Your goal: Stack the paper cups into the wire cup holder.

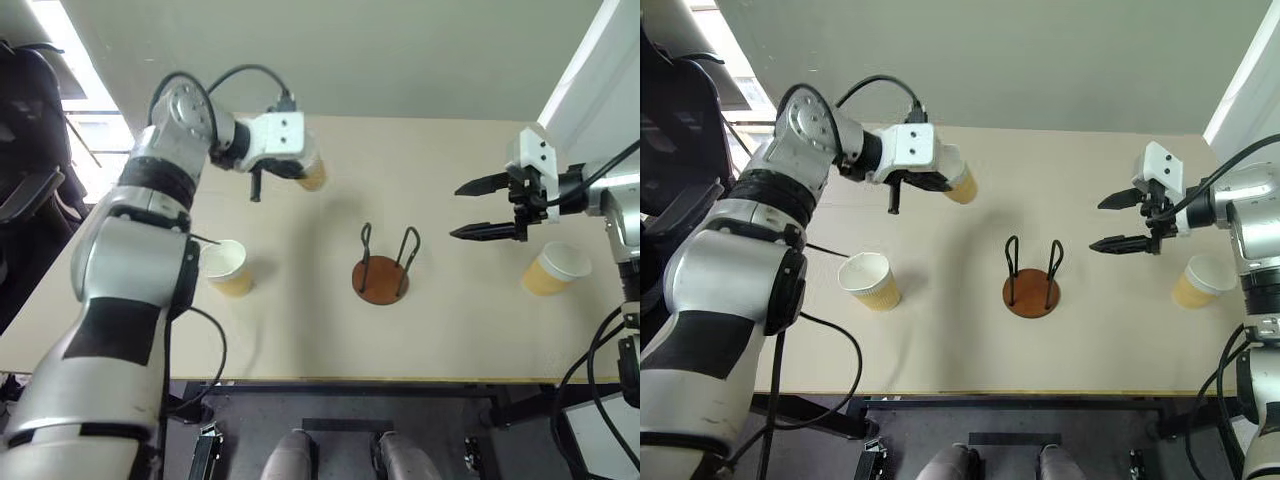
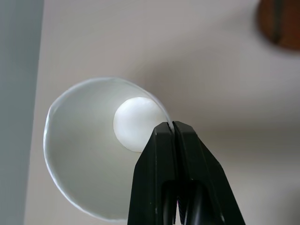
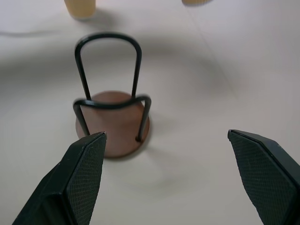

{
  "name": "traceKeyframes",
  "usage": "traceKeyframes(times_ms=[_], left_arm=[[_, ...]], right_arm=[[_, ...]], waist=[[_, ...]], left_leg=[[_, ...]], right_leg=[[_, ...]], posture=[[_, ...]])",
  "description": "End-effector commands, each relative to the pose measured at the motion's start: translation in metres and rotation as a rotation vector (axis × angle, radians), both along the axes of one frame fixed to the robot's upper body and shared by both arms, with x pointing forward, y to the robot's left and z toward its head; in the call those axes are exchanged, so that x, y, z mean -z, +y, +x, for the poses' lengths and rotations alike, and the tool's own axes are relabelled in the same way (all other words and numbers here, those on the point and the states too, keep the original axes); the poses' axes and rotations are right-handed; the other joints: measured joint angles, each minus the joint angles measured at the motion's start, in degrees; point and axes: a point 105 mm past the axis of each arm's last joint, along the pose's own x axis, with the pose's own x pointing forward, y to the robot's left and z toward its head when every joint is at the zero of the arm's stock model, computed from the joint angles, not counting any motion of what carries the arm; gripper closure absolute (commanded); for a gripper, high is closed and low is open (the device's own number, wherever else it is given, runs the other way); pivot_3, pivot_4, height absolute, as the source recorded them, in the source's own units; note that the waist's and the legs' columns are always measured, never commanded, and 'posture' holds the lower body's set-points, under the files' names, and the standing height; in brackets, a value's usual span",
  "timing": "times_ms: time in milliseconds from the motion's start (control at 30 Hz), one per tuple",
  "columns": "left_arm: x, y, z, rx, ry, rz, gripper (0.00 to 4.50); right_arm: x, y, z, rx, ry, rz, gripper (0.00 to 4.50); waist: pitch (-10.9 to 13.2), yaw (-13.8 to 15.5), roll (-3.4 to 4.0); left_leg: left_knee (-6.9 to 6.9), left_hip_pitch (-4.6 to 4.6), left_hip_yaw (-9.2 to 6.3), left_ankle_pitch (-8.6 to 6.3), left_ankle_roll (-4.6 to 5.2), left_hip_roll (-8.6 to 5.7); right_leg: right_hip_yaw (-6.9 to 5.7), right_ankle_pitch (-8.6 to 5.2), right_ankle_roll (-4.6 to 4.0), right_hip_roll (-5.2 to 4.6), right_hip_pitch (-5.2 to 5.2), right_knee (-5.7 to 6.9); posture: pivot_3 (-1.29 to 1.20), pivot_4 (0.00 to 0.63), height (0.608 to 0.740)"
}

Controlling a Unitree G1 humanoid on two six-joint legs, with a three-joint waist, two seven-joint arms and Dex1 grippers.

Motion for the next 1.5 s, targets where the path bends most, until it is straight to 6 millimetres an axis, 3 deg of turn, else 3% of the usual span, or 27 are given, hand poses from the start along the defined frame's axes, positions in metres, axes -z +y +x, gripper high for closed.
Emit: traceKeyframes(times_ms=[33, 433, 933, 1267, 1500], left_arm=[[-0.027, -0.021, -0.021, 0.166, 0.037, -0.035, 4.48], [-0.047, -0.056, -0.037, 0.294, 0.067, -0.065, 4.48], [-0.042, -0.08, -0.05, 0.4, 0.083, -0.012, 4.48], [-0.03, -0.085, -0.055, 0.431, 0.146, 0.009, 4.48], [-0.024, -0.078, -0.055, 0.413, 0.144, 0.113, 4.48]], right_arm=[[-0.011, -0.006, -0.008, -0.008, -0.04, -0.002, 0.21], [-0.015, -0.013, -0.023, -0.012, -0.012, -0.034, 0.21], [-0.021, -0.019, -0.045, -0.053, 0.038, -0.104, 0.21], [-0.049, -0.027, -0.03, -0.013, -0.049, -0.112, 0.21], [-0.05, -0.03, -0.033, -0.009, -0.041, -0.119, 0.21]], waist=[[0.01, -0.07, 0.01], [0.01, -0.43, 0.02], [0.02, 0.4, 0.01], [0.02, 0.58, 0.02], [0.01, 0.82, 0.03]], left_leg=[[-0.02, 0.0, 0.07, 0.0, 0.0, -0.05], [0.13, 0.0, 0.23, -0.05, 0.09, 0.2], [0.64, -0.06, 0.25, -0.16, 0.25, 0.15], [0.89, -0.01, 0.19, -0.2, 0.34, 0.09], [0.83, -0.04, 0.21, -0.2, 0.34, 0.05]], right_leg=[[-0.03, 0.0, 0.0, 0.08, -0.02, -0.01], [0.05, 0.02, 0.13, 0.11, 0.03, 0.01], [0.05, 0.02, 0.28, 0.1, 0.23, 0.01], [0.07, 0.12, 0.41, 0.09, 0.37, 0.01], [0.06, 0.1, 0.43, 0.04, 0.35, 0.0]], posture=[[0.0, 0.15, 0.74], [0.0, 0.15, 0.74], [0.0, 0.15, 0.74], [0.0, 0.15, 0.74], [0.0, 0.15, 0.74]])
